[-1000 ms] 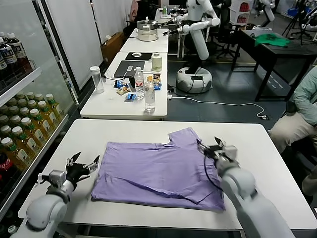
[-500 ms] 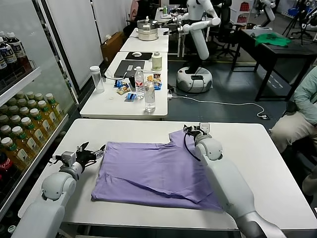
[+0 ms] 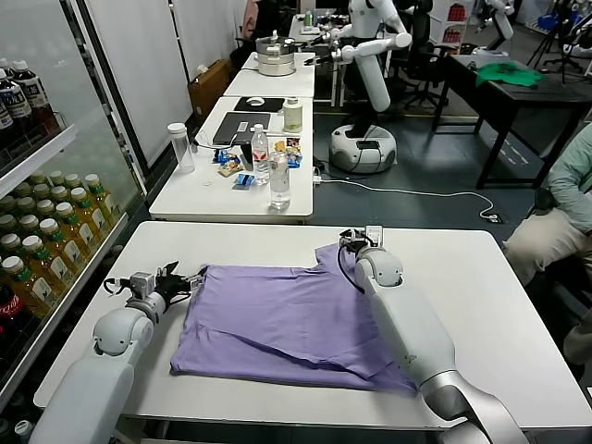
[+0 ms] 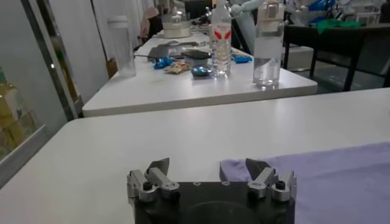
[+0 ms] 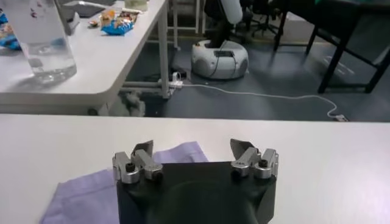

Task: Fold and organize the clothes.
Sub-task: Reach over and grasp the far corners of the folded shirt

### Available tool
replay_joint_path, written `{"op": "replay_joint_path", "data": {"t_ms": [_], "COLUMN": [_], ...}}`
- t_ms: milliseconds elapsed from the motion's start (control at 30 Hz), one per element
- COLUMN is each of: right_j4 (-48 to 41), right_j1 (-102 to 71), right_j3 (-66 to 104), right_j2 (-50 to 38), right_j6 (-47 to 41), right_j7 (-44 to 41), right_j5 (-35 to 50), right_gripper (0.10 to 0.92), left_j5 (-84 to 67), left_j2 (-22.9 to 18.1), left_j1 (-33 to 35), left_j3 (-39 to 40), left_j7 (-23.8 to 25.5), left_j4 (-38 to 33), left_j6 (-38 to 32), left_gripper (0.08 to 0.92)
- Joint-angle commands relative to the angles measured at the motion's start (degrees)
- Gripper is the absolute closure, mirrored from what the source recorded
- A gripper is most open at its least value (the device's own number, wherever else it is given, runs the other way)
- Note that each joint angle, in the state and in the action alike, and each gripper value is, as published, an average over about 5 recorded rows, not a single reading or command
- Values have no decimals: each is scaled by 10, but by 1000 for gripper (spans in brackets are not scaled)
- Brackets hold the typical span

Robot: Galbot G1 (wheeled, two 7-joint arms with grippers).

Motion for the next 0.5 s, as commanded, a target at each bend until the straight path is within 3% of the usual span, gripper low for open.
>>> {"op": "replay_joint_path", "data": {"t_ms": [33, 167, 500], "right_j4": [-27, -25, -18], "right_j1": [10, 6, -2], "right_j3": [1, 1, 0], "right_j2": [8, 6, 6], "right_j6": [4, 4, 31], "right_j7": [-4, -8, -27], "right_j5": [21, 35, 43], "right_gripper": [203, 259, 542], "left_j5": [8, 5, -5], "left_j2": [-4, -5, -7], "left_j1": [-30, -31, -21], "left_j3": [17, 18, 18], "left_j7": [6, 10, 22], "left_j4": [45, 50, 36], "left_j6": [14, 14, 12], "left_gripper": [177, 204, 484]}}
